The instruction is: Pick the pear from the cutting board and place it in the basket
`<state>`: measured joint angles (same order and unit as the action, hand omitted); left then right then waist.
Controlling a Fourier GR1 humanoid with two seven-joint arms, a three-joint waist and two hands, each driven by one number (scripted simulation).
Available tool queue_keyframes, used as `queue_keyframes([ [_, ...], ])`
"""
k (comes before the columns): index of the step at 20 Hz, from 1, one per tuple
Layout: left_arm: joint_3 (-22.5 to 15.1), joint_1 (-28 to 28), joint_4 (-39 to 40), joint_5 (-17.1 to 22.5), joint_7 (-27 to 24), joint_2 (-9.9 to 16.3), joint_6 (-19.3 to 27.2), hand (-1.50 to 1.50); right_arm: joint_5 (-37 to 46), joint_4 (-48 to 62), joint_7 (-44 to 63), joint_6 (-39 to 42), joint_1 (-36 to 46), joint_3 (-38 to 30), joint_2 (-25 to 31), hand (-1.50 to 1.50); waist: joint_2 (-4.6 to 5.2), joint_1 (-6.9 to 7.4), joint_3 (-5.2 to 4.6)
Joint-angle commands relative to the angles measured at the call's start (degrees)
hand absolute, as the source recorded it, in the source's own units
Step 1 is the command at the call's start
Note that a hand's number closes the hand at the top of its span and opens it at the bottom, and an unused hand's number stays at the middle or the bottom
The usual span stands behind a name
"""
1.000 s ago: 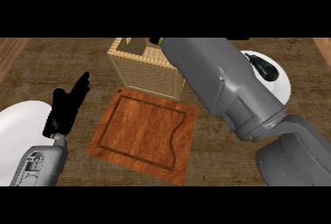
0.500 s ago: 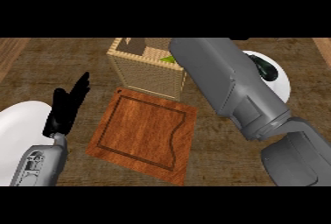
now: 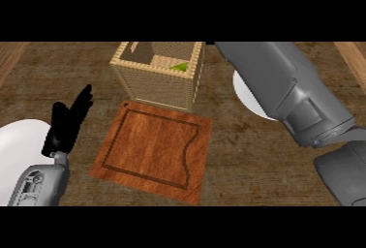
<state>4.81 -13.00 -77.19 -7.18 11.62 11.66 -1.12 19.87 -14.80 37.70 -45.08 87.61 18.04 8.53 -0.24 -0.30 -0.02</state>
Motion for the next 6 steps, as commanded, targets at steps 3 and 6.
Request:
queue_keyframes([
  [3, 2.6, 1.4, 0.3, 1.4, 0.4, 2.2, -0.9, 0.0, -1.1, -9.0, 2.0, -0.1, -8.3, -1.2, 5.9, -1.5, -1.14, -2.71, 0.08],
  [6, 1.8, 4.0, -1.5, 1.3, 0.7, 0.8, -0.4, 0.0, -2.9, -17.0, 1.4, 4.3, -12.4, -1.8, 9.6, -1.5, -1.69, -3.8, 0.11],
])
